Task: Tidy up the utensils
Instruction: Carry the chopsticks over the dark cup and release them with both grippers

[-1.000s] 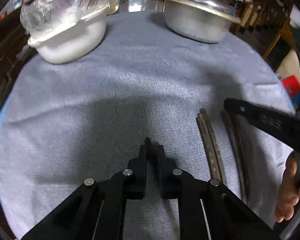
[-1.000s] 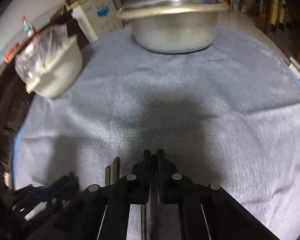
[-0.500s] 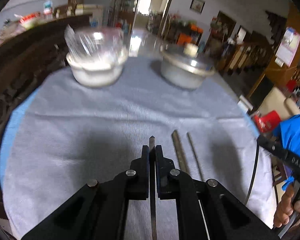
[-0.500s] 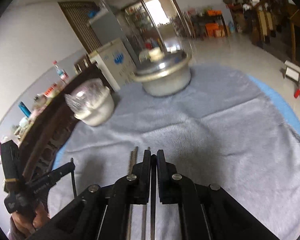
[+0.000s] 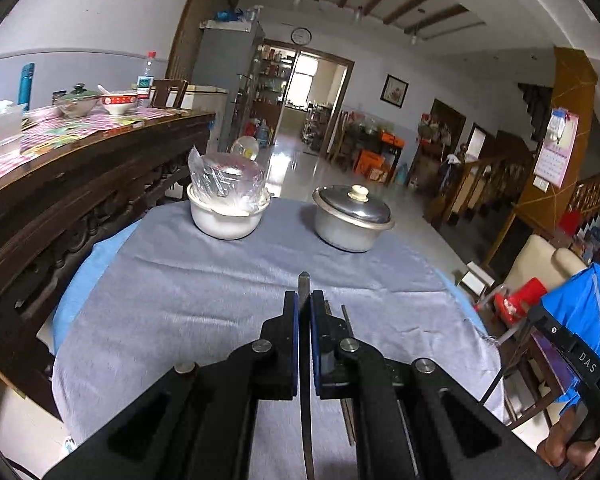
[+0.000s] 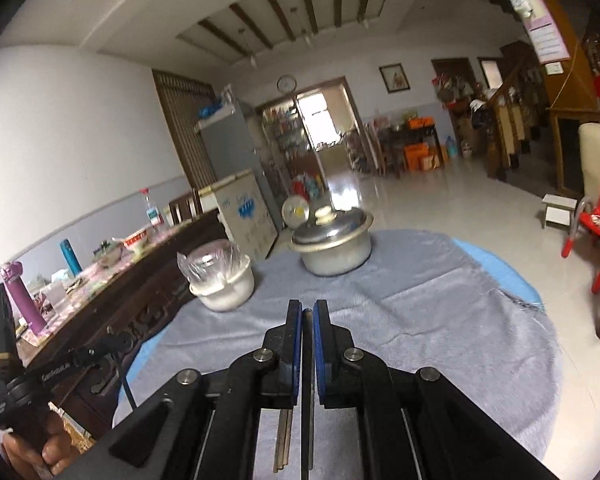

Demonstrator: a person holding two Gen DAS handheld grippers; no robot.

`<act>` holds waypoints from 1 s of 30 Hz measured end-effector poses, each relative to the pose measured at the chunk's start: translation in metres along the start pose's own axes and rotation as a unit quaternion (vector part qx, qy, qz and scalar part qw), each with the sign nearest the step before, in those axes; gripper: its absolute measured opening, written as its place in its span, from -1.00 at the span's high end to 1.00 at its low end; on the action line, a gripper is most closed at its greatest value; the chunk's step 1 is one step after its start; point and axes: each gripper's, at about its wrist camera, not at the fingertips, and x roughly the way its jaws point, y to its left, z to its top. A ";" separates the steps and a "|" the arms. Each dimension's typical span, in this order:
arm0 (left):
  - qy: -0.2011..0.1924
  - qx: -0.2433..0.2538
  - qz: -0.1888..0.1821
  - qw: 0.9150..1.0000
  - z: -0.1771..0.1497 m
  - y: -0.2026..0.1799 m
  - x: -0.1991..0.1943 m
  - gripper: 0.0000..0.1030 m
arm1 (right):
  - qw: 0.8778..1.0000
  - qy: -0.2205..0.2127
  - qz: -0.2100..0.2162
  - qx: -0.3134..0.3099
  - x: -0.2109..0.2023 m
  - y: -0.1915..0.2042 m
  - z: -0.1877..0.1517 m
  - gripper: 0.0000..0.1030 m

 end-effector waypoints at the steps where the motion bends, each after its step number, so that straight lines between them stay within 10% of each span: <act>1: -0.004 -0.004 0.000 1.000 -0.002 0.000 -0.006 0.89 | 1.000 -0.005 0.000 0.004 -0.006 0.000 -0.001 0.88; 30: -0.124 -0.026 -0.002 0.992 0.004 -0.020 -0.122 0.89 | 0.990 -0.142 -0.002 -0.016 -0.133 0.043 0.017 0.88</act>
